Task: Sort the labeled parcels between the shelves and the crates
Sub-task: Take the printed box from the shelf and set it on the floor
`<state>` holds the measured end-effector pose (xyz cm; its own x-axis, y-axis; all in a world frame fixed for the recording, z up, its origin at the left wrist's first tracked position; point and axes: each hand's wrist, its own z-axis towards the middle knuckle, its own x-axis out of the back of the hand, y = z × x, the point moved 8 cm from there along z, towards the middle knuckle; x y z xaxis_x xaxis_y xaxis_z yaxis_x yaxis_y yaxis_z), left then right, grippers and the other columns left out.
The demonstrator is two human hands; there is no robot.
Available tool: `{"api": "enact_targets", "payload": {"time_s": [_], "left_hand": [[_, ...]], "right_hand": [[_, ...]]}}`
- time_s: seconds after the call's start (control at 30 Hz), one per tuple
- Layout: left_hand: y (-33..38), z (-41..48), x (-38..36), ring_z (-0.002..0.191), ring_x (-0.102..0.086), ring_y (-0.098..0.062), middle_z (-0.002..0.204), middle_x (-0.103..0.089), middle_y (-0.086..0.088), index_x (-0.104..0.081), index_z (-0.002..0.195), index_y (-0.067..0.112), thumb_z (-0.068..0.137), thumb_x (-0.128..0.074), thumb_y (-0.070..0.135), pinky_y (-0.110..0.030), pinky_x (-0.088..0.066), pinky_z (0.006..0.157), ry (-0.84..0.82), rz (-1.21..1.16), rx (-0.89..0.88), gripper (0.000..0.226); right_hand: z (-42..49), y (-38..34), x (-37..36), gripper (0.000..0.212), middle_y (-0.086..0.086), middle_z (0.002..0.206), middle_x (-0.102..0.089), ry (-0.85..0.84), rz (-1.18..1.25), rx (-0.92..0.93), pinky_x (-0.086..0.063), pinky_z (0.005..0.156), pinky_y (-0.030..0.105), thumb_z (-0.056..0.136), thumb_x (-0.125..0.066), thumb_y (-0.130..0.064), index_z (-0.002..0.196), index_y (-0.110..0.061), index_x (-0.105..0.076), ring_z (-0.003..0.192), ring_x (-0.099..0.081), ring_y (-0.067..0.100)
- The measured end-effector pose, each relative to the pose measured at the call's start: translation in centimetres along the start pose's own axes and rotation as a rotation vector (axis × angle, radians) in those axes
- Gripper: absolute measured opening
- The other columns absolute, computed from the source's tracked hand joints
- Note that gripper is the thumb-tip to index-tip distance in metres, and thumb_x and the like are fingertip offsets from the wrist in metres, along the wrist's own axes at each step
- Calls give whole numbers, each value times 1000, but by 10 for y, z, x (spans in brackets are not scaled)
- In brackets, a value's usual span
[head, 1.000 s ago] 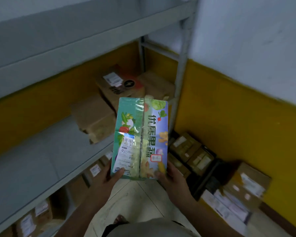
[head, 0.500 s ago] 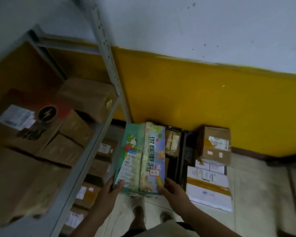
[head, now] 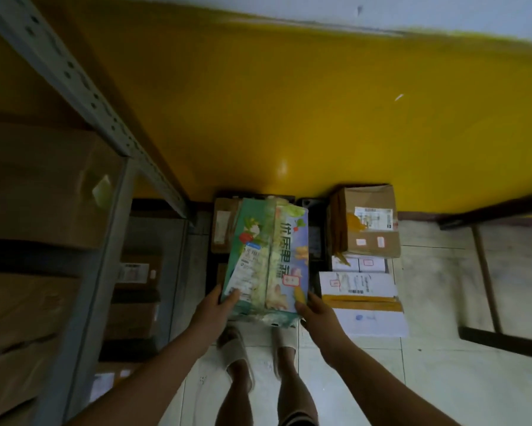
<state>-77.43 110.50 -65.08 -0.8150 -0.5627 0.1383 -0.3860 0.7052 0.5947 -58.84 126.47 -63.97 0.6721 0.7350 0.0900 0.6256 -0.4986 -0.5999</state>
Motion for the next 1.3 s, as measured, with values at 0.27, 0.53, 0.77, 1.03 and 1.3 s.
{"api": "enact_targets", "payload": {"time_s": [0.27,0.53,0.77,1.03,1.3], "left_hand": [[15,119,-76,109,-62,-11,124,-61,5,-51,131,30,104,-53,24,-25,-50,91,-112,-72,-9,28],[0,201,-103,123,-57,-18,133,-58,7,-49,139,37,102,-55,36,-43,-43,111,-52,-104,-44,37],[0,241,-105,132,-51,-23,140,-55,-2,-44,149,21,105,-51,20,-37,-40,110,23,-54,-35,45],[-7,247,-107,136,-48,-25,152,-48,-1,-36,154,27,104,-53,25,-49,-37,116,48,-21,-26,53],[59,145,-65,110,-56,-15,112,-63,4,-62,110,20,104,-47,3,-11,-44,79,230,-219,-81,23]], "right_hand": [[102,2,56,21,-2,103,-75,141,39,62,-58,74,28,103,-51,-20,117,-31,-63,95,-72,16],[197,7,80,32,-18,118,-69,109,-99,191,-50,89,23,102,-50,-31,131,-45,-54,105,-65,-4],[248,14,80,33,-11,119,-69,64,-105,158,-53,76,10,103,-51,-26,135,-28,-55,98,-67,-7],[260,17,90,50,-8,129,-66,-2,-304,135,-50,103,37,97,-50,-54,142,-33,-50,118,-63,14],[166,-56,99,16,8,102,-66,74,-456,208,-43,63,18,102,-51,-19,116,-18,-59,81,-60,14]]}}
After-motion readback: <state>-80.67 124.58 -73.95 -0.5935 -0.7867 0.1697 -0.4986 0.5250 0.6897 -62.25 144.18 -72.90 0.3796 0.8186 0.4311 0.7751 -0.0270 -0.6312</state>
